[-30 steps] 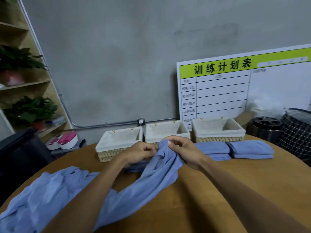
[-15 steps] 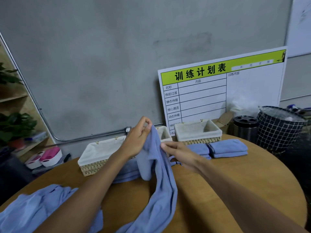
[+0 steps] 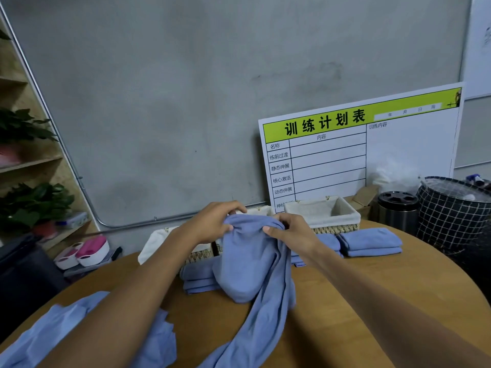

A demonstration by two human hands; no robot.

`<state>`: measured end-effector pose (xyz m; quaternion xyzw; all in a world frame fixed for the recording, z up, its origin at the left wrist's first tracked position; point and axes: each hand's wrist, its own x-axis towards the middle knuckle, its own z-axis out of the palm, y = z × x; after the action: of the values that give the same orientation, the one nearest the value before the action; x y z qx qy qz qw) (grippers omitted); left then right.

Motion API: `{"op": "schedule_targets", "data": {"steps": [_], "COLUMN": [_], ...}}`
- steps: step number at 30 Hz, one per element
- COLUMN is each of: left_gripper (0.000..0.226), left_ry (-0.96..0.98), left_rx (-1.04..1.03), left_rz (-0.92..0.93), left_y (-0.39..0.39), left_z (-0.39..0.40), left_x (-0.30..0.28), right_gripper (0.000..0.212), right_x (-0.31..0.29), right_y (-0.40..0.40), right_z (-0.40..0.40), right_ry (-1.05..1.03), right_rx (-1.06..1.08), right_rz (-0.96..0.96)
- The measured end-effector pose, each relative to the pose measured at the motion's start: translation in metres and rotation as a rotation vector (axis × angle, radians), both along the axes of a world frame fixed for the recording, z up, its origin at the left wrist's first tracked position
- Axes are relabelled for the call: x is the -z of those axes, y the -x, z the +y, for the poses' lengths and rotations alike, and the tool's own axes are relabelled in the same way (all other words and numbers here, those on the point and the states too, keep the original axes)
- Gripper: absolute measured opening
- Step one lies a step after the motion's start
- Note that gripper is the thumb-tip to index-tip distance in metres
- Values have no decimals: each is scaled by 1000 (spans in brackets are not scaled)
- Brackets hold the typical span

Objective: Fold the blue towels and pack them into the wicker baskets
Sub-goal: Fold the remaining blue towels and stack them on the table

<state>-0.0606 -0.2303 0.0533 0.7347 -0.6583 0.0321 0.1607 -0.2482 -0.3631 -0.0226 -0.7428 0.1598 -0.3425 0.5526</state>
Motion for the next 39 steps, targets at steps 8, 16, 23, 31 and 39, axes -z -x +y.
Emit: {"op": "schedule_targets", "data": {"steps": [8,16,23,31,39], "left_gripper": [11,13,18,53,32], "left_ry": [138,90,239,166,156], "left_rx": [90,68,31,-65,-209], "left_rz": [458,11,-442,-662,-628], "left_y": [19,23,25,-3,-12], "left_z": [-13,-18,-14,3,26], "left_x": [33,15,-47,-71,-59], "right_gripper": [11,23,22,21,44], "right_x": [-9,-10,-30,-53,-77], "right_y": [-2,3,-2,-1,18], "right_z": [10,-1,-4,-8,-26], "right_ry": [182,199,306,129,401], "right_rx": [-12,192,235,118,37], "right_rz": [71,171,251,136,232]}}
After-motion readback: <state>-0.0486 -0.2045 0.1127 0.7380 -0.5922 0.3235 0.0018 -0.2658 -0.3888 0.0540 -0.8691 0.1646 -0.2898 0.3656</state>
